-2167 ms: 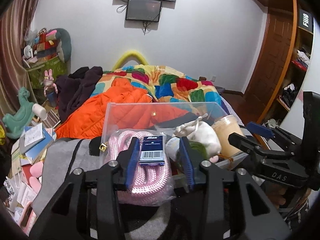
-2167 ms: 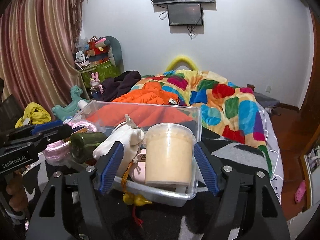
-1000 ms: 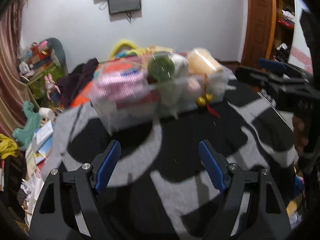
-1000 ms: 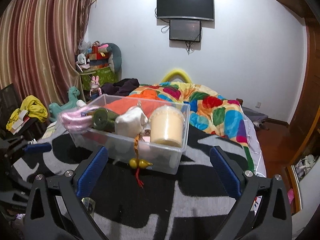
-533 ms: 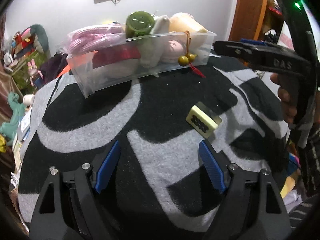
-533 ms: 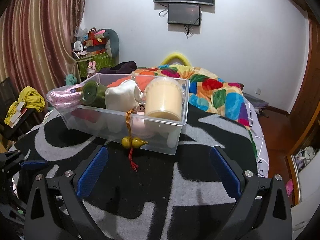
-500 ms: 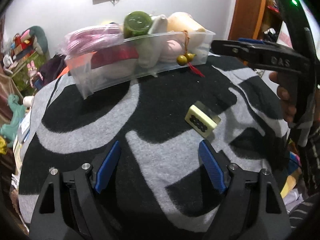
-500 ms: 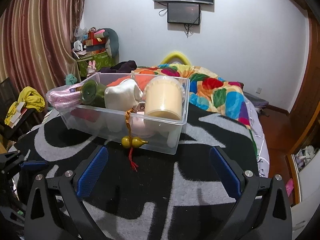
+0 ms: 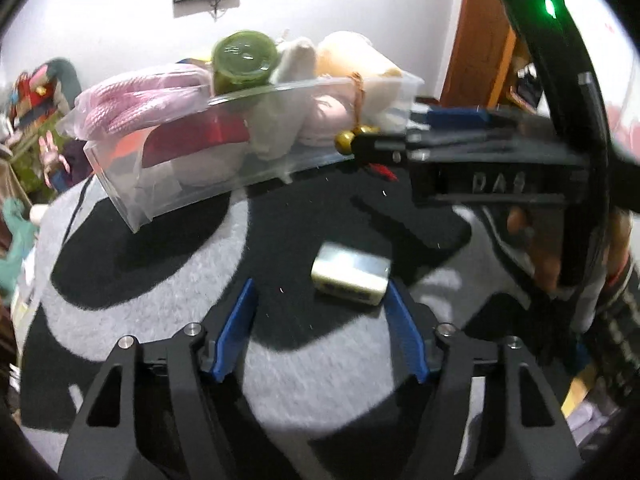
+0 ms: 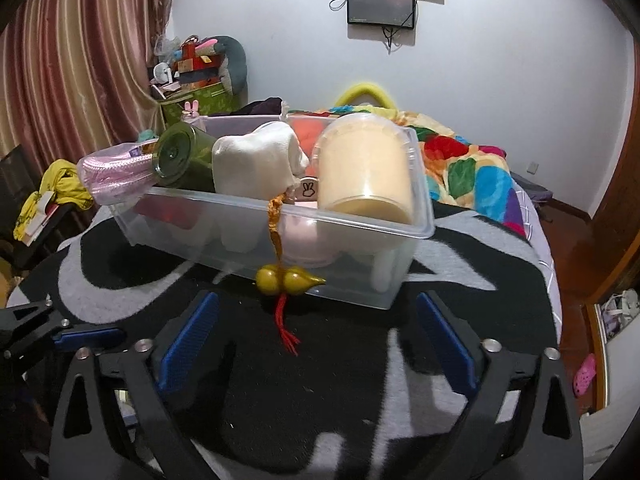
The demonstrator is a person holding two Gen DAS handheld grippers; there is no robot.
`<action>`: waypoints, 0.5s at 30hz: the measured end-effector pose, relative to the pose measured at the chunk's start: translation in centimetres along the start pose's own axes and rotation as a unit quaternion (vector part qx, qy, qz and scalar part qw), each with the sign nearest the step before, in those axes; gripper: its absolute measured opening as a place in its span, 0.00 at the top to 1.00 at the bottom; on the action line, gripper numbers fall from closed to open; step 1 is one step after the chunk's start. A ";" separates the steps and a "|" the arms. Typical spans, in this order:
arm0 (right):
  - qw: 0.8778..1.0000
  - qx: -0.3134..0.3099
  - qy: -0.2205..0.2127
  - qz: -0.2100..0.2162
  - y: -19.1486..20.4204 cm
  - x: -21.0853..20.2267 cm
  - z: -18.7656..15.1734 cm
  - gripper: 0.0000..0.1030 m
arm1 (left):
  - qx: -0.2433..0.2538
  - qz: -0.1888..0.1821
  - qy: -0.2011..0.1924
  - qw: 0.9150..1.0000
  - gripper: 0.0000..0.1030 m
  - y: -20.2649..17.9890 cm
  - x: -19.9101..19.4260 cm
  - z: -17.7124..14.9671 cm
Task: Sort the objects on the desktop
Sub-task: 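Lower left tool onto the white block with black dots and grasp it, then lift the white block over the clear box, lower it in, open left tool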
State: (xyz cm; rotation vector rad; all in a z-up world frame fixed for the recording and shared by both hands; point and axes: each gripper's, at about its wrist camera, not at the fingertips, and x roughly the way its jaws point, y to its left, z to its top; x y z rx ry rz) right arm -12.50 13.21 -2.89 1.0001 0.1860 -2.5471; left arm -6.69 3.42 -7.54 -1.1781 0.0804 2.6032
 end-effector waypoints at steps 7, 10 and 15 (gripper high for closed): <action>1.000 0.025 0.012 0.004 0.1 1.3 0.1 0.33 | -0.037 0.008 -0.009 0.999 0.68 1.8 -0.2 0.1; 1.000 0.023 0.013 0.011 0.5 1.2 0.0 0.50 | -0.051 0.005 -0.013 0.999 0.68 2.2 -0.6 -0.1; 0.999 0.034 0.013 0.015 1.0 1.5 0.2 0.55 | -0.061 0.002 -0.017 0.998 0.68 2.5 -1.0 -0.1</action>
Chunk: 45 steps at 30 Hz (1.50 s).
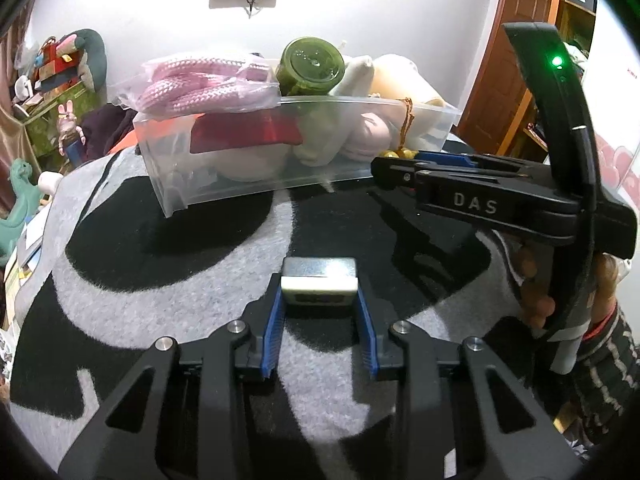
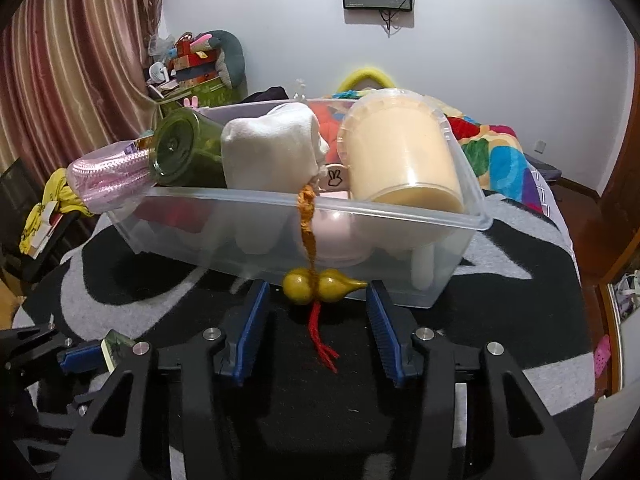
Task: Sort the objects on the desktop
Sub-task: 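Lift the white block over the clear box, lower it in, open left tool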
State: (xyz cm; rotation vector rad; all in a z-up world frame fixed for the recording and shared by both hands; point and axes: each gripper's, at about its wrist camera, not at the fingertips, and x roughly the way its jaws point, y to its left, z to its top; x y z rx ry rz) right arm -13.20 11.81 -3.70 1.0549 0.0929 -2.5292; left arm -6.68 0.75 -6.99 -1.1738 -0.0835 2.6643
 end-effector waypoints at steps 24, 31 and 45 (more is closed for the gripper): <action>0.997 0.047 -0.061 0.018 -0.2 -4.5 0.6 0.62 | -0.034 -0.001 -0.065 0.997 0.68 1.6 -4.0 2.3; 0.995 0.048 -0.088 0.017 -0.5 -5.6 1.8 0.62 | -0.030 -0.002 -0.102 0.994 0.68 1.6 -5.8 5.0; 0.995 0.040 -0.094 0.022 -0.6 -4.2 3.4 0.62 | -0.030 0.032 -0.117 0.992 0.68 3.1 -5.1 8.8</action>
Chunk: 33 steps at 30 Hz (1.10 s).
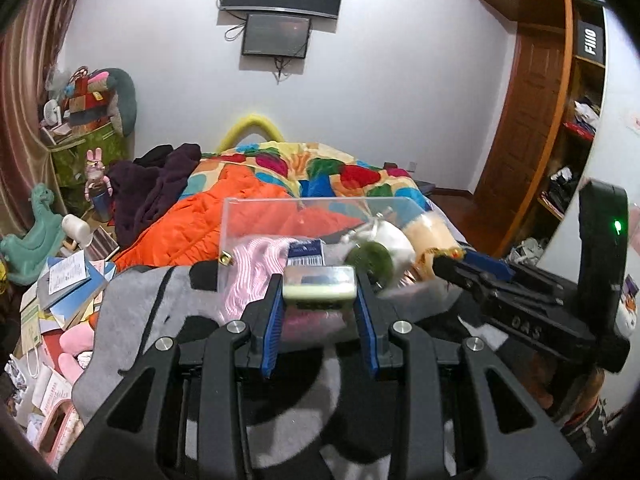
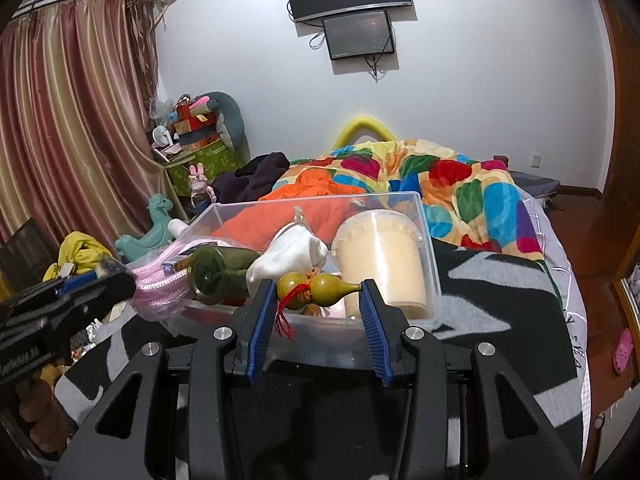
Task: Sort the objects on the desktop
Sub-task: 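Lift the white block over the clear box, lower it in, open left tool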
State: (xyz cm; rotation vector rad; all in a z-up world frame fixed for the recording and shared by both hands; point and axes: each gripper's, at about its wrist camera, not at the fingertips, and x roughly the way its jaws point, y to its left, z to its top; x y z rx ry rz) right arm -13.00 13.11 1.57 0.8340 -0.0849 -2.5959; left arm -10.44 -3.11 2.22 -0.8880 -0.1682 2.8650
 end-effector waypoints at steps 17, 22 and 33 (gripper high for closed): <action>1.000 -0.011 0.010 0.010 0.3 0.5 -0.3 0.62 | 0.003 0.013 -0.005 1.000 0.68 0.1 0.8 0.4; 1.000 -0.019 -0.001 -0.001 0.6 -0.1 0.1 0.62 | 0.000 0.007 -0.013 1.000 0.68 0.1 0.1 0.7; 1.000 -0.007 0.009 -0.010 -0.1 0.2 0.1 0.59 | -0.001 0.006 -0.008 1.000 0.65 -0.2 -0.5 0.4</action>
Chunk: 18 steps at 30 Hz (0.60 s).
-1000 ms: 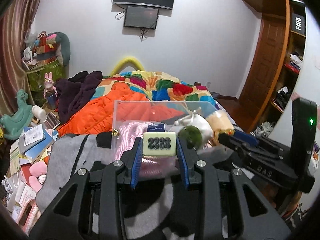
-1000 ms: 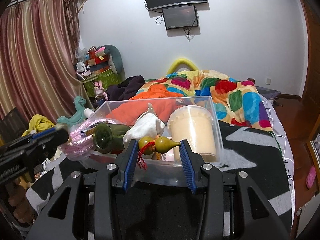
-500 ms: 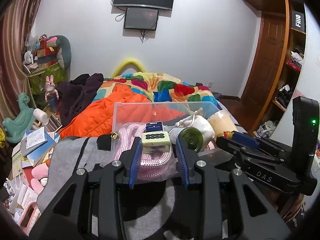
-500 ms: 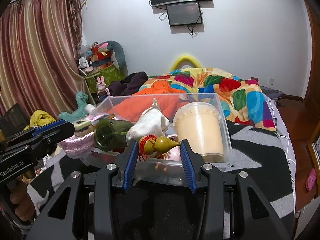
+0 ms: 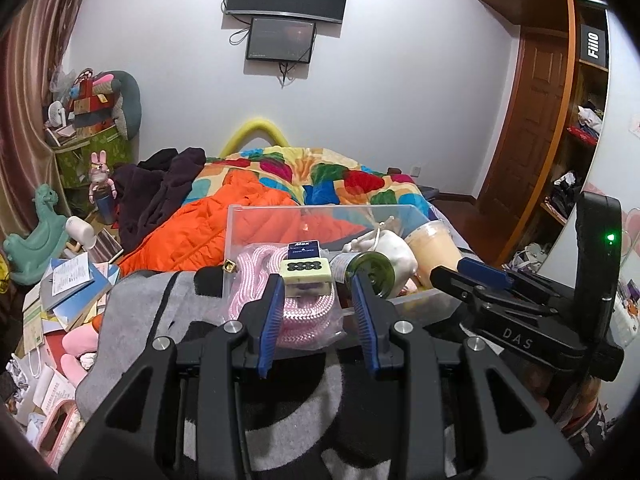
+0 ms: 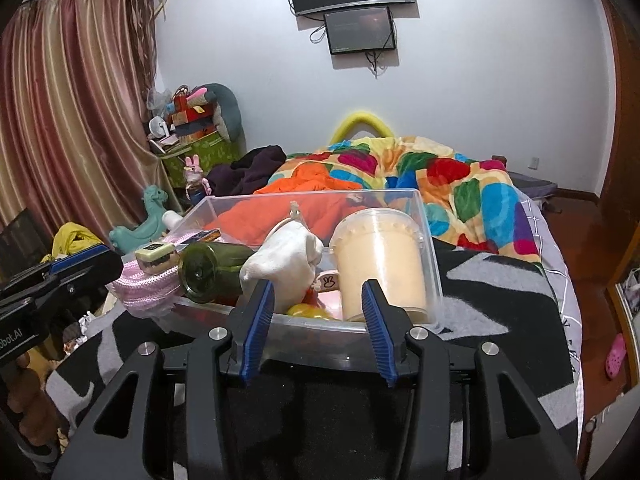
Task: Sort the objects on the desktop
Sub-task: 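Lift the white block over the clear box, lower it in, open left tool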
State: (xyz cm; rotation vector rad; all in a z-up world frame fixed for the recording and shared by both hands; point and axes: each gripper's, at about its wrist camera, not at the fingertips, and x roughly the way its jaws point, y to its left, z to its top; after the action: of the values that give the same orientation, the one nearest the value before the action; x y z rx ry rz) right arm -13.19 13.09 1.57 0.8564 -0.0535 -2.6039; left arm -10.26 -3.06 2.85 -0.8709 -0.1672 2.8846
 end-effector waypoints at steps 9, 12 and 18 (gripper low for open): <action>1.000 -0.007 -0.015 -0.006 0.0 -1.9 -0.5 0.43 | -0.006 -0.008 -0.003 1.000 0.53 -0.2 -0.8 -0.4; 1.000 -0.010 -0.023 -0.018 -0.1 -2.8 -0.7 0.37 | -0.006 -0.007 -0.005 1.000 0.50 -0.3 -1.0 -0.5; 0.998 -0.013 -0.038 -0.038 -0.3 -4.5 -1.0 0.22 | -0.010 -0.016 -0.013 1.000 0.37 -0.8 -2.0 -1.2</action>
State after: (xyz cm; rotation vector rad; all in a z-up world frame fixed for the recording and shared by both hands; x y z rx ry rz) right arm -9.43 15.13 3.20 0.7645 -0.0075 -2.7014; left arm -7.89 -2.51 3.07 -0.8274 -0.2095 2.8708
